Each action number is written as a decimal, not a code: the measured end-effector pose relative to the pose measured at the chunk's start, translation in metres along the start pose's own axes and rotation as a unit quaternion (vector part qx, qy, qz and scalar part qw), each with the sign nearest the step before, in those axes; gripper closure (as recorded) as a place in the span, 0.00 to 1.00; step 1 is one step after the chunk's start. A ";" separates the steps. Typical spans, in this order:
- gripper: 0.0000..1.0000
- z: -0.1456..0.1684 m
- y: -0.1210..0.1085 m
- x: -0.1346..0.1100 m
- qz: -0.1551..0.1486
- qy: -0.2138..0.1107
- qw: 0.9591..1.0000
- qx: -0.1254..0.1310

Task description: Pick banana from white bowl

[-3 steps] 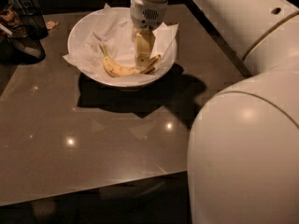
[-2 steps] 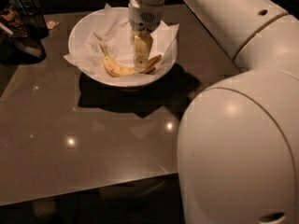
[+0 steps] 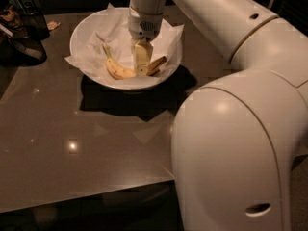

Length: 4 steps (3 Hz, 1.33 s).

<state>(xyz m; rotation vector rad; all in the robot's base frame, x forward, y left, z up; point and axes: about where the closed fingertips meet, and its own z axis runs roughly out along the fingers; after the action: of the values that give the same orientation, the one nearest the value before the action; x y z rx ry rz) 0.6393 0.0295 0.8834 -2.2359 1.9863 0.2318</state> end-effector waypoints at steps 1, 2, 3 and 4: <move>0.27 0.011 0.003 -0.003 -0.003 0.002 1.000 -0.013; 0.28 0.016 0.002 -0.003 -0.001 0.005 1.000 -0.019; 0.30 0.019 -0.001 -0.001 0.000 0.008 1.000 -0.021; 0.31 0.025 -0.003 0.001 0.002 0.011 1.000 -0.027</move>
Offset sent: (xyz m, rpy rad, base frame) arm -0.0283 -0.0145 -0.0156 -0.0895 0.1430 0.0274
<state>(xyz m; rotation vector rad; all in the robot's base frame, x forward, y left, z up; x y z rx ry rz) 0.6414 0.0343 0.8587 -2.2777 2.0185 0.2649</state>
